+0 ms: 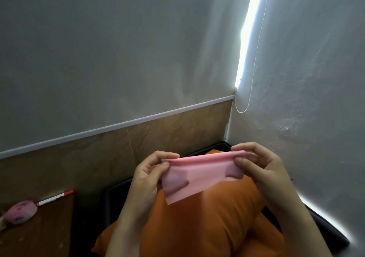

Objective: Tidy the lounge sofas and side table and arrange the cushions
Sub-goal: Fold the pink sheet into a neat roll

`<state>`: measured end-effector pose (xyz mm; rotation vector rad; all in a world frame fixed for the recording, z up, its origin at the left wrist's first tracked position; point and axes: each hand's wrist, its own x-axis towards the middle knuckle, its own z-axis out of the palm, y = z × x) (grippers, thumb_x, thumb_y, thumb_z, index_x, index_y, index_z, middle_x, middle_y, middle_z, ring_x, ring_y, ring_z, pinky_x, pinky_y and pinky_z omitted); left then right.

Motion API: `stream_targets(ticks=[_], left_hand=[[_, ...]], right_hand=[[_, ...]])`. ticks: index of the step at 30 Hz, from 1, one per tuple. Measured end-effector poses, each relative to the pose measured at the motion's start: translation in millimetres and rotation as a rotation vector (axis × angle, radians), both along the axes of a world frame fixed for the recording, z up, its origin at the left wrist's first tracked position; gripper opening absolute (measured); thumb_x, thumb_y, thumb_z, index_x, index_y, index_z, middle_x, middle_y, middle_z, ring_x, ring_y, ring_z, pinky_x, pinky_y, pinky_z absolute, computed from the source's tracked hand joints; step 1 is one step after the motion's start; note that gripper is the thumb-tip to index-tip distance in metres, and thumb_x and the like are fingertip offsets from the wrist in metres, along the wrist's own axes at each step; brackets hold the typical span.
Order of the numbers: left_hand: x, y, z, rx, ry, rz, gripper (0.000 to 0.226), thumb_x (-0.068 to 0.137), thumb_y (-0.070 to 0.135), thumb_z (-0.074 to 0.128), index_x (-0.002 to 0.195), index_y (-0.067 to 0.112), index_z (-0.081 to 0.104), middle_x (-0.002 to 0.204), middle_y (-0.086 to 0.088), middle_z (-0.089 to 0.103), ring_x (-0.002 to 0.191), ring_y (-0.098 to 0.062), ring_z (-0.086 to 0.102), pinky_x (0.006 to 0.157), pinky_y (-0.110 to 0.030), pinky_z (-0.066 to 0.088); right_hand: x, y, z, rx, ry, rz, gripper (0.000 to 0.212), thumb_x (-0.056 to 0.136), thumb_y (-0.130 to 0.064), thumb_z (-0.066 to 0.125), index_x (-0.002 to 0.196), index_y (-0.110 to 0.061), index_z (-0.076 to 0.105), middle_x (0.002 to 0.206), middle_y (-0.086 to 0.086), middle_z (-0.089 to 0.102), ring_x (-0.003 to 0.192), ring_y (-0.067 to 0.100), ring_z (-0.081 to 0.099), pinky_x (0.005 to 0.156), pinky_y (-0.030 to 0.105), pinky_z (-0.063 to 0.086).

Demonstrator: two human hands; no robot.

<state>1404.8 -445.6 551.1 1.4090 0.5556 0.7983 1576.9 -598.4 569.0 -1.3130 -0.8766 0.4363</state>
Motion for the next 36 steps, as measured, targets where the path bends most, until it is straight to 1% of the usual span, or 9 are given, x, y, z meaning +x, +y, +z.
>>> stream_targets(ticks=[3,7,13,15,19,25,27,31,36], left_hand=[[1.0,-0.6,1.5,0.022,-0.016,-0.028,0.032,0.096,0.002,0.046,0.086,0.019,0.072,0.09,0.0,0.067,0.079,-0.014,0.066,0.066,-0.036,0.057],[5.1,-1.9,2.2,0.045,-0.007,-0.017,0.032,0.096,0.003,0.048,0.086,0.021,0.072,0.088,0.002,0.069,0.078,-0.012,0.067,0.064,-0.029,0.057],[10.3,-1.8,1.0,0.051,-0.001,0.015,0.028,0.095,0.007,0.051,0.092,0.026,0.071,0.09,0.001,0.069,0.08,-0.014,0.065,0.067,-0.031,0.053],[12.5,-2.8,-0.2,0.042,-0.013,0.015,0.016,0.091,0.01,0.059,0.097,0.022,0.069,0.089,-0.003,0.071,0.081,-0.017,0.067,0.068,-0.032,0.055],[17.5,-6.0,-0.7,0.046,-0.025,0.04,0.013,0.087,0.012,0.065,0.099,0.015,0.068,0.086,-0.004,0.071,0.078,-0.014,0.066,0.065,-0.024,0.055],[17.4,-5.3,-0.1,0.066,-0.021,0.046,0.02,0.082,0.03,0.064,0.099,0.021,0.068,0.091,-0.001,0.069,0.083,-0.012,0.066,0.068,-0.026,0.055],[16.6,-5.3,-0.3,0.078,-0.012,0.049,0.018,0.083,0.03,0.063,0.098,0.022,0.068,0.092,0.0,0.069,0.085,-0.012,0.066,0.068,-0.025,0.055],[15.3,-3.6,-3.3,0.14,0.027,0.09,0.011,0.092,0.027,0.059,0.091,0.032,0.069,0.093,0.003,0.069,0.09,-0.016,0.066,0.074,-0.035,0.056],[13.7,-2.4,-1.7,0.126,0.0,0.125,0.011,0.094,0.023,0.058,0.092,0.024,0.068,0.09,0.0,0.069,0.086,-0.02,0.067,0.069,-0.034,0.057]], right_hand=[[3.7,3.7,-3.2,0.022,0.057,-0.044,0.017,0.085,-0.002,0.061,0.09,-0.017,0.067,0.076,0.01,0.071,0.07,0.016,0.065,0.058,0.023,0.052],[5.9,8.0,-5.4,0.03,0.073,-0.088,0.013,0.087,-0.003,0.061,0.094,-0.014,0.062,0.075,0.011,0.071,0.069,0.016,0.065,0.059,0.023,0.053],[8.7,10.3,-5.7,0.005,0.029,-0.151,0.015,0.087,-0.002,0.064,0.082,-0.016,0.066,0.077,0.008,0.072,0.072,0.013,0.066,0.063,0.024,0.053],[9.9,10.0,-5.9,-0.002,0.022,-0.15,0.017,0.086,-0.001,0.065,0.08,-0.017,0.069,0.077,0.009,0.072,0.071,0.014,0.068,0.064,0.025,0.054],[12.0,10.6,-4.3,-0.012,0.009,-0.151,0.013,0.084,0.0,0.067,0.084,-0.012,0.071,0.077,0.008,0.073,0.071,0.014,0.07,0.064,0.022,0.055],[10.7,17.7,-1.8,0.008,0.015,-0.115,0.015,0.08,0.001,0.069,0.082,-0.013,0.075,0.082,0.004,0.076,0.078,0.011,0.071,0.067,0.016,0.053],[9.9,18.1,-1.4,0.011,0.013,-0.104,0.016,0.08,0.001,0.069,0.082,-0.015,0.075,0.082,0.003,0.076,0.079,0.011,0.071,0.068,0.016,0.054],[10.0,16.9,-1.3,-0.019,0.013,-0.089,0.015,0.081,-0.005,0.069,0.091,-0.014,0.075,0.084,0.005,0.075,0.081,0.013,0.071,0.069,0.018,0.055],[9.5,16.2,-1.8,0.013,0.103,-0.075,0.024,0.078,-0.013,0.068,0.102,-0.015,0.072,0.077,0.011,0.072,0.07,0.021,0.073,0.069,0.026,0.058]])
